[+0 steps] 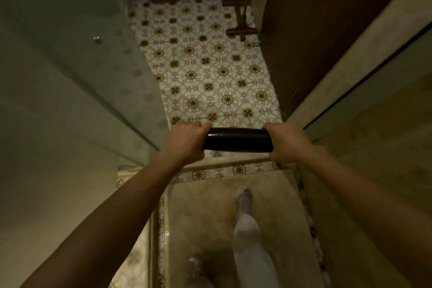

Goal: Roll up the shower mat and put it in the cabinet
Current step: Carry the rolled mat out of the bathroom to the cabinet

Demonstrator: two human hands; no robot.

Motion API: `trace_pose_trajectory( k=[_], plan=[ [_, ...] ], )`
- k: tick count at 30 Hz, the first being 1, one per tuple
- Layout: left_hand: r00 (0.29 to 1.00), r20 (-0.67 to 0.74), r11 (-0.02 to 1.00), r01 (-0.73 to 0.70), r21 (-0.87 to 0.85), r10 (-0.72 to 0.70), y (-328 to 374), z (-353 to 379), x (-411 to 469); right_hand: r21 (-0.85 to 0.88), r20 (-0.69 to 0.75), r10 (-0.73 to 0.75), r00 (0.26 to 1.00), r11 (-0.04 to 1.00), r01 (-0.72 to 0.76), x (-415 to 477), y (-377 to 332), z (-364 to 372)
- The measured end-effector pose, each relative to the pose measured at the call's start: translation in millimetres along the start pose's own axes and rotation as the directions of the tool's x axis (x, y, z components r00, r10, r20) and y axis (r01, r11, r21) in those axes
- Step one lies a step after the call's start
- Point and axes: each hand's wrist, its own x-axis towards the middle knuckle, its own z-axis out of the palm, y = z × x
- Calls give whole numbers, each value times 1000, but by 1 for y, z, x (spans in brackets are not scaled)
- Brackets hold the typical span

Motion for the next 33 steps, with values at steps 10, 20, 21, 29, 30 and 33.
trace_pose_trajectory(
  k=[10,20,21,29,30,33],
  plan=[
    [984,118,982,147,-120,-133,-32,-36,155,-113,-118,-20,993,994,6,145,83,-74],
    [981,61,983,186,1,-186,-104,-66,273,-148,-112,-54,992,988,37,280,115,-134],
    [982,52,983,183,14,-184,-117,-68,285,-142,-109,-51,993,989,36,297,116,-140],
    [981,23,981,190,49,-191,-237,-75,408,-116,-132,-52,990,993,37,466,116,-193],
    [980,28,979,195,52,-197,-257,-79,424,-111,-130,-48,990,993,33,490,114,-202],
    [980,32,980,194,50,-195,-306,-93,465,-103,-128,-44,991,994,31,551,106,-224]
  ],
)
